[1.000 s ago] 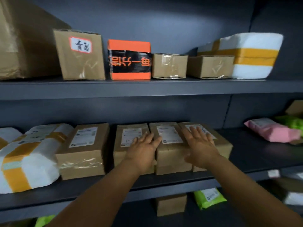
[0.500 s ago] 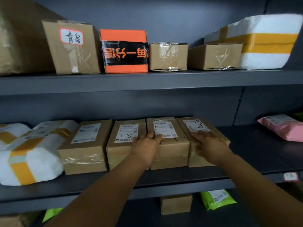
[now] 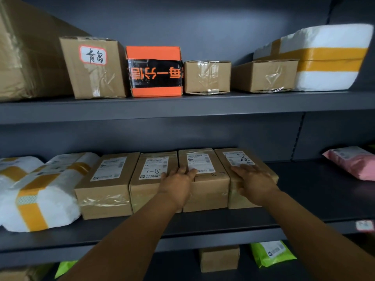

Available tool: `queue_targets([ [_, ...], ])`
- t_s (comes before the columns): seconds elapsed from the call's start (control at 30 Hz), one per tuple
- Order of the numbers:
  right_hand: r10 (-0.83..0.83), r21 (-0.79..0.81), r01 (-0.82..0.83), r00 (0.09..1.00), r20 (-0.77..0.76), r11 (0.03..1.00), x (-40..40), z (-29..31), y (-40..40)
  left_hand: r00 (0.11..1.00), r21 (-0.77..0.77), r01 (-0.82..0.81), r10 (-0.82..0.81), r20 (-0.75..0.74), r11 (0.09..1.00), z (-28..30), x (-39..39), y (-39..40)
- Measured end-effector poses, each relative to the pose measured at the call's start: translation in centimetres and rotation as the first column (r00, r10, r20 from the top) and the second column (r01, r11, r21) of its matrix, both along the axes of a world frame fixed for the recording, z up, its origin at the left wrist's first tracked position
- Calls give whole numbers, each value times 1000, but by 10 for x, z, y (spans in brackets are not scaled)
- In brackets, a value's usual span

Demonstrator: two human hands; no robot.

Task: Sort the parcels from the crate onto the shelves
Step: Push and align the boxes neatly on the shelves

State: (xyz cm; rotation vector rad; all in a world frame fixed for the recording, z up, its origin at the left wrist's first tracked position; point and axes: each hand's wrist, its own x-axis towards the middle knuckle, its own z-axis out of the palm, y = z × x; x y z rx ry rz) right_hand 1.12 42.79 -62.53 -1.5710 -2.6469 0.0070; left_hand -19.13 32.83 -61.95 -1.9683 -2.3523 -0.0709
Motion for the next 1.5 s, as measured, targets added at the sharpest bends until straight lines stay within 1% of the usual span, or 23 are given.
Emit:
queue_targets([
  [0.1,-10,-27,10,1000,0,1000,-1,2,-5,1000,-11,0,0,8,1000,2,1,-1],
  [0.2,-4,-14,3,998,-61,1000,-8,3,-20,999,-20,8,-7,33,1000,5,1,-7],
  [0.3,78,7,-78,988,-132,997,-23,6,-46,999,64,10,-13,41,998,8,-2,-20],
  [0.4,163,39,-159,973,-166,987,-44,9,-76,1000,173,-10,7,18,985,11,-8,-46],
  [0.57,291,110,-272,928,-233,956,-83,30,-128,997,255,-78,82,-6,964,26,-29,-110],
  [0.7,441,213,-394,858,-265,894,-107,66,-167,988,338,-128,151,-40,932,54,-47,-158],
  [0.83,567,316,-485,778,-269,815,-129,110,-199,983,432,-126,170,-65,893,96,-61,-196],
  [0.9,603,347,-508,751,-270,788,-137,133,-213,984,485,-130,174,-45,865,116,-68,-210],
  [0.93,615,365,-512,740,-273,778,-140,143,-219,984,545,-113,170,-57,831,124,-74,-215],
  [0.97,632,396,-514,725,-274,761,-143,152,-224,970,578,-88,201,-134,811,134,-79,-219],
  [1.03,681,479,-515,675,-285,711,-149,171,-231,957,645,-69,233,-173,761,153,-88,-227],
  [1.1,726,554,-512,628,-280,657,-157,190,-234,953,657,-56,235,-188,751,172,-100,-229],
  [1.13,735,576,-507,622,-270,641,-163,199,-234,959,653,-71,231,-163,754,180,-109,-229],
  [1.23,730,606,-490,642,-235,627,-184,228,-226,942,671,-94,283,-178,735,210,-129,-225],
  [1.3,699,605,-477,689,-193,637,-200,246,-218,945,655,-109,282,-165,748,227,-142,-220],
  [1.33,659,589,-462,733,-167,663,-207,254,-212,941,641,-114,289,-175,759,235,-149,-218],
  [1.37,594,557,-433,792,-140,709,-214,262,-206,935,626,-115,297,-194,771,244,-155,-214],
  [1.43,436,439,-355,895,-96,825,-225,277,-194,922,589,-119,310,-235,799,262,-166,-208],
  [1.47,395,373,-342,916,-74,863,-229,281,-190,916,569,-121,312,-251,814,269,-173,-205],
  [1.5,387,328,-353,921,-44,876,-232,285,-187,912,546,-125,313,-266,828,275,-178,-202],
])
